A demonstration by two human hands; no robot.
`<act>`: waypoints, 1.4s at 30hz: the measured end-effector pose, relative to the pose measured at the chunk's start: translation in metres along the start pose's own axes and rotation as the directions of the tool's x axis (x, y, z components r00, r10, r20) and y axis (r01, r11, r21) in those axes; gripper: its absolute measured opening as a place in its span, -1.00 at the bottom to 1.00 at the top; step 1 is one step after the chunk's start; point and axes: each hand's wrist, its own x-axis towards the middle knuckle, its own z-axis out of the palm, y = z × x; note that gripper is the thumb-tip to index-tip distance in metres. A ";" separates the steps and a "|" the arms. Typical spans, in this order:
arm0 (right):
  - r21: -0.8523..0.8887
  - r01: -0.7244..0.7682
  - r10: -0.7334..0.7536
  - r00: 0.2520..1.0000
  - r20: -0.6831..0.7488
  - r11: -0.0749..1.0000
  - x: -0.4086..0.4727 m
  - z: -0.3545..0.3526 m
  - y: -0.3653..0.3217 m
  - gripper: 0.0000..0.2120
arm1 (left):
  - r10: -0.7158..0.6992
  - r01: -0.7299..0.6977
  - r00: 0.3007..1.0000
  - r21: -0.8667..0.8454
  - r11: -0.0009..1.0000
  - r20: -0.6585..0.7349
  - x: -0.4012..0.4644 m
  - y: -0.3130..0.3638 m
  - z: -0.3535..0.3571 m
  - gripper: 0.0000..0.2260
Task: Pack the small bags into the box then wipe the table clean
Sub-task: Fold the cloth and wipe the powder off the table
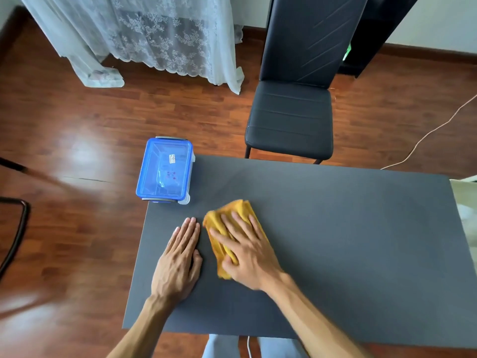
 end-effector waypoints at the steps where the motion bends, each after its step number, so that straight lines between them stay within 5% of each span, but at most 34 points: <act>1: 0.048 0.054 -0.055 0.998 0.023 0.997 -0.020 -0.004 0.016 -0.29 | 0.000 0.000 1.000 -0.001 1.000 -0.004 0.000 0.000 0.000 -0.50; 3: 0.061 0.004 -0.003 1.000 -0.013 0.998 -0.042 -0.023 0.064 -0.36 | 0.000 0.000 1.000 -0.007 1.000 -0.002 0.002 -0.001 0.001 -0.50; 5: 0.053 -0.205 0.210 0.973 -0.095 0.977 -0.032 -0.047 0.110 -0.42 | 0.008 -0.008 1.000 -0.003 1.000 -0.003 0.003 -0.001 0.001 -0.50; 8: -0.008 -0.535 0.524 0.829 -0.195 0.845 0.033 -0.055 0.121 -0.42 | 0.014 -0.014 1.000 0.007 1.000 -0.003 0.003 -0.002 0.003 -0.49; 10: 0.001 -0.623 0.608 0.764 -0.218 0.782 0.074 -0.044 0.092 -0.37 | 0.011 -0.011 1.000 0.011 1.000 0.001 0.001 -0.003 0.003 -0.49; 16: -0.023 -0.180 0.175 0.974 -0.147 0.983 0.017 0.017 -0.027 -0.30 | 0.014 -0.014 1.000 0.011 1.000 0.002 0.000 -0.001 0.001 -0.49; 20: -0.036 -0.174 0.171 0.983 -0.066 0.984 -0.119 0.034 -0.026 -0.48 | 0.011 -0.011 1.000 0.036 0.999 -0.002 -0.001 0.001 0.000 -0.50; 22: -0.052 -0.374 0.368 0.925 -0.095 0.926 -0.151 0.015 0.013 -0.54 | 0.012 -0.013 1.000 0.063 0.998 0.010 -0.002 0.003 0.000 -0.49; 25: -0.005 -0.743 0.723 0.652 -0.227 0.669 -0.117 -0.016 0.066 -0.45 | 0.021 -0.022 1.000 0.088 0.996 0.011 0.000 0.002 -0.002 -0.48; 27: 0.017 -0.816 0.787 0.552 -0.275 0.578 -0.070 -0.023 0.072 -0.42 | 0.020 -0.020 1.000 0.080 0.997 0.008 -0.001 0.003 -0.001 -0.48; 30: -0.010 -0.700 0.667 0.684 -0.294 0.714 -0.020 -0.006 0.035 -0.43 | 0.015 -0.015 1.000 0.059 0.998 -0.001 -0.002 0.001 0.000 -0.48; 34: -0.032 -0.361 0.343 0.908 -0.242 0.932 -0.055 0.038 -0.048 -0.45 | 0.023 -0.023 1.000 0.037 0.999 -0.006 -0.004 -0.002 0.001 -0.49; 37: -0.053 -0.304 0.294 0.944 -0.149 0.951 -0.136 0.045 -0.038 -0.47 | 0.022 -0.021 1.000 0.044 0.999 -0.020 -0.006 -0.004 0.003 -0.50; 42: -0.021 -0.765 0.736 0.627 -0.254 0.644 -0.175 -0.011 0.079 -0.45 | -0.158 0.164 0.986 0.096 0.982 -0.059 -0.010 0.024 0.016 -0.46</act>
